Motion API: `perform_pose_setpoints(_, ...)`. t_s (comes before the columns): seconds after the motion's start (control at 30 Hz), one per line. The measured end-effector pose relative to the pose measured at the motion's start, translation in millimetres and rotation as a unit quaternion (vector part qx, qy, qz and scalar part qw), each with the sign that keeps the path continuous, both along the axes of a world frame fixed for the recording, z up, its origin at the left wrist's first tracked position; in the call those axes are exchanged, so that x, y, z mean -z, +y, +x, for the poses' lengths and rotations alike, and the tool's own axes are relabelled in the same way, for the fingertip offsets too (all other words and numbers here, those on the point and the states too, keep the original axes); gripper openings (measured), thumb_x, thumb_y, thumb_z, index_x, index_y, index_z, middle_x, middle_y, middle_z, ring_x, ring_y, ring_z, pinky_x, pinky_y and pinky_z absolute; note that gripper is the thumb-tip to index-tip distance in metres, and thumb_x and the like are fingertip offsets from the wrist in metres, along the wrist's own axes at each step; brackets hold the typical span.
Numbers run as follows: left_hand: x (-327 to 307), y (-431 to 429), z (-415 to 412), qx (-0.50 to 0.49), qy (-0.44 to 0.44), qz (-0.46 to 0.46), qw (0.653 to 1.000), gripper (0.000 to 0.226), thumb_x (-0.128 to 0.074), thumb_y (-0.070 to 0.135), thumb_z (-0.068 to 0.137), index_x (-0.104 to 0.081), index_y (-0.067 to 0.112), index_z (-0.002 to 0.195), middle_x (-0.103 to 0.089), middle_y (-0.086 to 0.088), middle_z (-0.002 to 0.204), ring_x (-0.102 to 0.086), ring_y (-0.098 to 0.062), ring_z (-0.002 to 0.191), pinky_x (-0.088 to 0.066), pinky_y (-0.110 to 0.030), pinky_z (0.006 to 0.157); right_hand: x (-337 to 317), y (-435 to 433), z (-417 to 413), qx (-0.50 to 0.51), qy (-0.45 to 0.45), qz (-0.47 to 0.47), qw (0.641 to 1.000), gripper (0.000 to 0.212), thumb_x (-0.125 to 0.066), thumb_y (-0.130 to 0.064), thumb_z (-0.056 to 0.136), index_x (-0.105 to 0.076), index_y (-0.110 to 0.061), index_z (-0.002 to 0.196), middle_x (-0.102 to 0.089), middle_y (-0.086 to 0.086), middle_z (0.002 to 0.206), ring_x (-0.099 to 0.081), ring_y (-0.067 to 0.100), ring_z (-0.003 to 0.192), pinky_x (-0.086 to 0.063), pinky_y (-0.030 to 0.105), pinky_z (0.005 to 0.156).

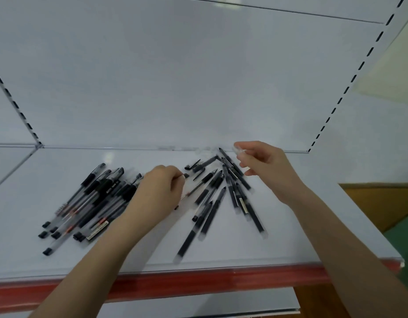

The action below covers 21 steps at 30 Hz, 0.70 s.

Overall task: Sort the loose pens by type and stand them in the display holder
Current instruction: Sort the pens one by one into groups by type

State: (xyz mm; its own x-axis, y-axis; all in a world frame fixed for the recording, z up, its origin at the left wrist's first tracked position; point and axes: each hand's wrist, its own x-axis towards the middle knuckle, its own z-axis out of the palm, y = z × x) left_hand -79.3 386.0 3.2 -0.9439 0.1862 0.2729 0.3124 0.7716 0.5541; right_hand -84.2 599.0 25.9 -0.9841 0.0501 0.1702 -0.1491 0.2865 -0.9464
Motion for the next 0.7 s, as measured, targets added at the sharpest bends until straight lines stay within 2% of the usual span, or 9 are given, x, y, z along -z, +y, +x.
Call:
perform_pose_setpoints(0.1,-15.2,-9.1,15.5,0.013,-0.001,0.099,0.995,0.016,-0.043,0.014,0.093,-0.058,0.012,0.088,-0.063,-0.006,0.078,-0.058,-0.012,0.071,-0.043,-0.019,0.062,-9.5,-5.5,0.5,-0.021,0.029,0.037,0.999,0.017,-0.058,-0.014,0.089,-0.066,-0.026,0.097,-0.061,-0.009,0.078,-0.054,0.0,0.067,-0.047,0.011,0.06)
perform_pose_setpoints(0.27,-24.1,-20.2,31.4,0.014,0.045,0.118,0.992,0.016,-0.043,0.01,0.092,-0.059,0.011,0.091,-0.058,0.005,0.073,-0.052,-0.008,0.071,-0.037,-0.008,0.063,-26.4,-13.8,2.0,-0.069,0.064,0.048,0.994,0.017,-0.06,-0.012,0.087,-0.066,-0.028,0.086,-0.064,-0.017,0.073,-0.054,-0.002,0.066,-0.046,0.012,0.064)
perform_pose_setpoints(0.37,-24.4,-25.3,34.0,0.01,0.05,0.123,0.991,0.018,-0.043,0.008,0.092,-0.06,0.003,0.091,-0.06,-0.008,0.073,-0.05,-0.015,0.076,-0.037,-0.013,0.064,-33.7,-16.9,3.8,-0.097,0.08,0.079,0.989,0.021,-0.058,-0.012,0.088,-0.066,-0.031,0.087,-0.062,-0.025,0.07,-0.052,-0.002,0.068,-0.047,0.014,0.068)
perform_pose_setpoints(0.5,-22.8,-30.2,33.8,0.011,0.058,0.111,0.992,0.018,-0.043,0.008,0.092,-0.06,0.002,0.088,-0.061,-0.017,0.076,-0.053,-0.024,0.073,-0.037,-0.024,0.065,-38.3,-20.6,5.0,-0.12,0.086,0.103,0.984,0.024,-0.057,-0.011,0.089,-0.066,-0.033,0.087,-0.062,-0.024,0.07,-0.052,-0.002,0.069,-0.046,0.014,0.069)
perform_pose_setpoints(0.57,-21.8,-31.5,34.0,0.013,0.059,0.109,0.992,0.018,-0.044,0.008,0.092,-0.06,0.003,0.088,-0.061,-0.016,0.076,-0.053,-0.024,0.073,-0.037,-0.023,0.065,-38.4,-22.0,5.1,-0.128,0.08,0.116,0.982,0.024,-0.057,-0.011,0.089,-0.066,-0.033,0.086,-0.061,-0.024,0.07,-0.052,-0.001,0.071,-0.045,0.016,0.072)
perform_pose_setpoints(0.7,-21.3,-30.2,35.7,0.017,0.071,0.111,0.991,0.017,-0.046,0.008,0.091,-0.063,0.009,0.093,-0.062,-0.01,0.076,-0.052,-0.014,0.073,-0.037,-0.014,0.066,-38.7,-24.7,6.0,-0.142,0.07,0.135,0.978,0.024,-0.058,-0.012,0.088,-0.066,-0.034,0.085,-0.061,-0.025,0.069,-0.053,0.0,0.072,-0.043,0.017,0.077)
